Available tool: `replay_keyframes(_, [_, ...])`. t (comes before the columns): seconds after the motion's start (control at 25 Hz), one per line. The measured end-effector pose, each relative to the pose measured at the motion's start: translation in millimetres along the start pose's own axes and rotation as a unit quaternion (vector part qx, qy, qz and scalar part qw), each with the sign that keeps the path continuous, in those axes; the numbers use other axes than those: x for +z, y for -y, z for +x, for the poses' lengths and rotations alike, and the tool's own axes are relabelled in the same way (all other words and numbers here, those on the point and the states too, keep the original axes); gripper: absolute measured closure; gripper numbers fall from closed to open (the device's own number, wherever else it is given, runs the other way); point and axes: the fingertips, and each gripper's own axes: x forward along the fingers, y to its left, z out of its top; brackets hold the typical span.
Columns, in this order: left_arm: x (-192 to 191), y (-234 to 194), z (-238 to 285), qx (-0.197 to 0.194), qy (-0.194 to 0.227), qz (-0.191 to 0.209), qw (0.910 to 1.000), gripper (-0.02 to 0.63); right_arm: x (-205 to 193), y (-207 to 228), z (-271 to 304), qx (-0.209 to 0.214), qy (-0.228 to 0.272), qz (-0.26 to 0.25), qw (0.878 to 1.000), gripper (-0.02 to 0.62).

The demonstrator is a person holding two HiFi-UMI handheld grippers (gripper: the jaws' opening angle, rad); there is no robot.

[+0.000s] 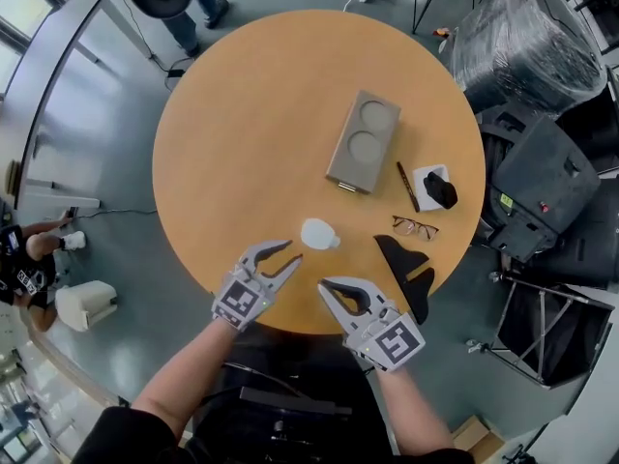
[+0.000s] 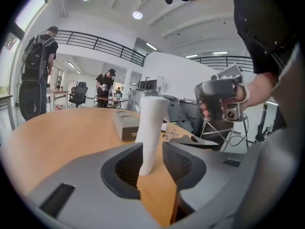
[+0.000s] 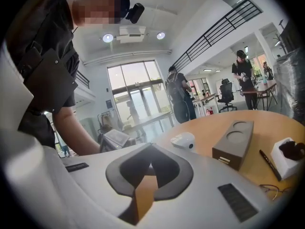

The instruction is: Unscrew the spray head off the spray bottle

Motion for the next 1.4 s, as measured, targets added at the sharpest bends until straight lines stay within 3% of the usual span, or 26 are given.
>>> replay_keyframes(0.16, [-39.1, -17.3, 34.0, 0.012, -0.017, 0.004, 0.9998, 0.328, -23.9, 13.3, 7.5, -0.003, 0.000, 0.010, 1.000, 0.571])
replay_keyframes(0.32, [-54.6, -16.0, 62.8, -0.001, -0.026, 0.011, 0.9996, 0.291, -40.5, 23.7, 2.8, -0.016, -0.004, 0.033, 0.999, 0.570])
replay_keyframes(0.84, [-77.2, -23.0, 121.8, -0.005, -0.032, 0.046, 0.9984, 0.278, -87.7, 52.9, -5.4, -0.037, 0.000, 0.054, 0.998, 0.571])
replay_keyframes(1.0, [-76.2, -21.1, 121.1, -0.010, -0.034, 0.050, 0.9981, 0.295, -82.5, 49.4, -10.5, -0.040, 0.006, 0.051, 0.998, 0.571])
replay_keyframes(1.16, [-68.3, -20.5, 112.9, -0.011, -0.045, 0.029, 0.9985, 0.299, -71.9, 44.2, -14.6, -0.043, 0.014, 0.039, 0.998, 0.571])
replay_keyframes(1.4, [-18.4, 0.2, 76.9, -0.016, -0.046, 0.024, 0.9985, 0.299, -29.3, 14.6, -31.6, -0.036, 0.027, 0.013, 0.999, 0.571])
